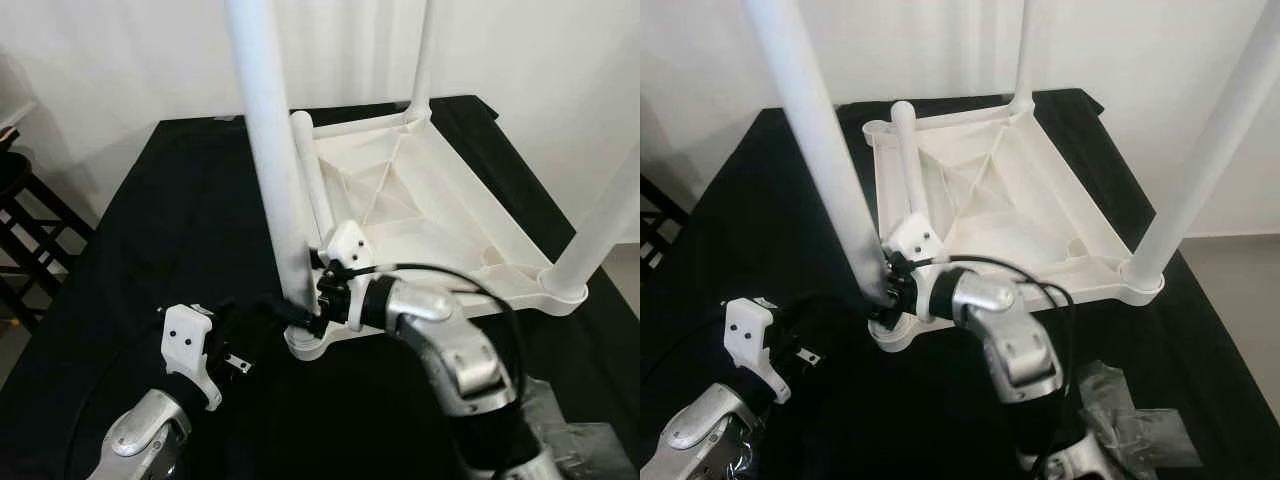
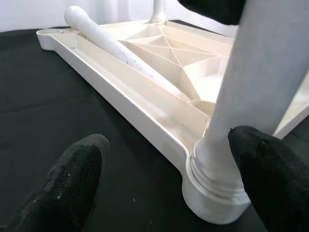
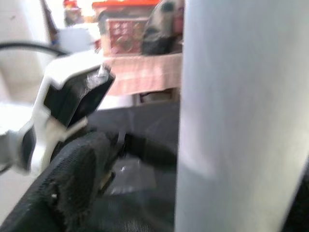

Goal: Building children table

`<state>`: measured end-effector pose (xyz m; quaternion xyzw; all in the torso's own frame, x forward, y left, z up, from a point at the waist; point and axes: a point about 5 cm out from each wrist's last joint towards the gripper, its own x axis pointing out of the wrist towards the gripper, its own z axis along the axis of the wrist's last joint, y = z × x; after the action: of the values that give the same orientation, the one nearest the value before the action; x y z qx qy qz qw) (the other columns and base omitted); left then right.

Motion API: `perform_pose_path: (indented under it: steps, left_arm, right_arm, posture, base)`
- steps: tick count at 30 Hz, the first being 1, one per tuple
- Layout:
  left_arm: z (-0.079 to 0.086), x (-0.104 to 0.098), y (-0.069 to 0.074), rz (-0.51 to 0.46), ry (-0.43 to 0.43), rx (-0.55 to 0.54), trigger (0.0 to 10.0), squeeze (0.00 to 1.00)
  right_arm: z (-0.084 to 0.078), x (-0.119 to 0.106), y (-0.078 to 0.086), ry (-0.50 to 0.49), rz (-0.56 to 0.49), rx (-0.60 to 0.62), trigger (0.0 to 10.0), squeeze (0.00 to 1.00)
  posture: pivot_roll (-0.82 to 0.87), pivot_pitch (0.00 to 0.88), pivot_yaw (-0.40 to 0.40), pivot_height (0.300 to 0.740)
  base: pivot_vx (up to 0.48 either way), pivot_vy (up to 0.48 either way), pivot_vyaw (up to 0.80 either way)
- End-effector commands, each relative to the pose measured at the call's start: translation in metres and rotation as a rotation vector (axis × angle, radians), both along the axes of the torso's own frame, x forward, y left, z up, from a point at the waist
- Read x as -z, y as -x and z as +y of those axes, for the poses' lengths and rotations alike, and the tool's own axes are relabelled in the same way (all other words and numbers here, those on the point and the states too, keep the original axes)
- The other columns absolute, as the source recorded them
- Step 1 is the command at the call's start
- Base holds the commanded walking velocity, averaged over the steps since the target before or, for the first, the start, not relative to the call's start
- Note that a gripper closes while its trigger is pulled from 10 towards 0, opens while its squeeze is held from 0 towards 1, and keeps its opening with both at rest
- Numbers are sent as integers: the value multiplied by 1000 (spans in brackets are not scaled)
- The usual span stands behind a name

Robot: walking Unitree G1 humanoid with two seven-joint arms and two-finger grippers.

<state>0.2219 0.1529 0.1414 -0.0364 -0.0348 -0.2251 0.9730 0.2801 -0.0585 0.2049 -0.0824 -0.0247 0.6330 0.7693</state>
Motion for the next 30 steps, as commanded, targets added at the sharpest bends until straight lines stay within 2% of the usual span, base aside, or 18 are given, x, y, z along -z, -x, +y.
perform_pose_path:
  steps: [1, 2, 4, 6, 7, 9, 11, 12, 14, 15, 19, 24, 27, 29, 30]
  left_arm:
    - [0, 4, 2, 10, 6, -7, 10000, 0]
    - [0, 4, 2, 10, 6, -7, 10000, 0]
    - [-1, 4, 2, 9, 9, -8, 10000, 0]
    - [-2, 5, 2, 10, 11, -8, 10000, 0]
    - [-2, 5, 2, 10, 11, -8, 10000, 0]
    - [-3, 5, 2, 10, 11, -4, 10000, 0]
    - [-4, 5, 2, 10, 11, -2, 10000, 0]
    - [-4, 5, 2, 10, 10, -2, 10000, 0]
    - [-4, 5, 2, 10, 10, -2, 10000, 0]
    - [-4, 5, 2, 9, 10, -3, 10000, 0]
    - [-3, 4, 2, 8, 9, -4, 10000, 0]
    - [-3, 4, 2, 9, 8, -4, 10000, 0]
    - [0, 3, 3, 9, 8, -10, 10000, 0]
    - [0, 3, 3, 9, 8, -10, 10000, 0]
    - [2, 3, 4, 10, 9, -23, 10000, 0]
  right_arm:
    - [-2, 11, 0, 76, 14, -122, 10000, 0]
    - [-2, 11, 0, 76, 14, -122, 10000, 0]
    - [-12, 16, -13, 148, 31, -179, 10000, 0]
    - [-14, 9, -35, 106, 65, -164, 10000, 0]
    - [-14, 9, -35, 106, 65, -164, 10000, 0]
    - [-13, 4, -49, 70, 81, -151, 10000, 0]
    - [-13, 2, -55, 43, 101, -168, 10000, 0]
    - [-12, 2, -57, 34, 121, -186, 8392, 0]
    - [-12, 2, -57, 34, 121, -186, 8392, 0]
    - [-13, 6, -57, 40, 144, -233, 0, 0]
    - [-15, 11, -58, 50, 162, -277, 0, 0]
    - [-20, 17, -58, 57, 155, -263, 0, 0]
    - [-31, 21, -54, 62, 114, -154, 0, 0]
    - [-31, 21, -54, 62, 114, -154, 0, 0]
    - [-35, 24, -49, 61, 108, -88, 0, 0]
  posture:
    - [-24, 82, 59, 740]
    - [-24, 82, 59, 740]
    - [-24, 78, 59, 740]
    - [-26, 73, 57, 740]
    - [-26, 73, 57, 740]
    - [-20, 73, 58, 740]
    - [-16, 73, 58, 740]
    - [-13, 74, 58, 740]
    - [-13, 74, 58, 740]
    - [-9, 76, 58, 740]
    - [-9, 80, 61, 740]
    - [-13, 84, 69, 740]
    - [-21, 98, 81, 740]
    - [-21, 98, 81, 740]
    - [-23, 105, 88, 740]
  base:
    - [0, 0, 0]
    - [0, 0, 0]
    - [0, 0, 0]
    - [0, 0, 0]
    - [0, 0, 0]
    - [0, 0, 0]
    - [0, 0, 0]
    - [0, 0, 0]
    - [0, 0, 0]
    - [0, 0, 0]
    - [0, 0, 0]
    - [0, 0, 0]
    - [0, 0, 0]
    - [0, 0, 0]
    - [0, 0, 0]
